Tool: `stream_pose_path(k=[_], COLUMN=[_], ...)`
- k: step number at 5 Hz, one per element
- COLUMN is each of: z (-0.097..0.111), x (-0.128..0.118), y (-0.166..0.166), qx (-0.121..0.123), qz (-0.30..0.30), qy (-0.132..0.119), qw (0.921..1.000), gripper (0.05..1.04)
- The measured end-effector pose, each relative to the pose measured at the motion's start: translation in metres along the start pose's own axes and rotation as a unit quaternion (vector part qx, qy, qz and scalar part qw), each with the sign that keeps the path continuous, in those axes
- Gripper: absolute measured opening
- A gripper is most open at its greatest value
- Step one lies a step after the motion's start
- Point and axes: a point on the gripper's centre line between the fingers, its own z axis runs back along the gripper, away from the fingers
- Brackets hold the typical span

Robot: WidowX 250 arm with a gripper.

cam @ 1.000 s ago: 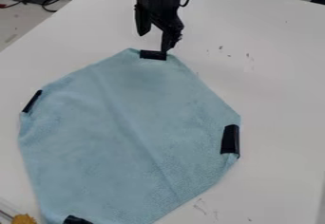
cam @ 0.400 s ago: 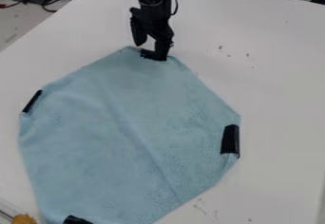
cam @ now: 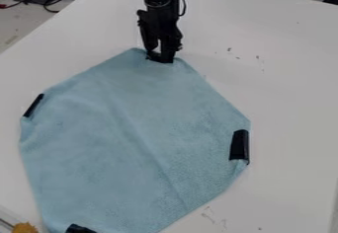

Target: Fold the cloth from top left to bottom right

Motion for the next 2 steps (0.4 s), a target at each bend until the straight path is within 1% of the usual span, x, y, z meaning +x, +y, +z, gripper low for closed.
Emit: stream_pose_path(k=[1, 2], z=[0.0024, 0.0043], x=[0.0029, 0.0055], y=[-0.0043, -0.0074], qx=[-0.004, 0.000], qz=[-0.014, -0.031], qy=[0.002, 0.007], qw=[0.9999, 0.9995], gripper=[0.391, 0.196])
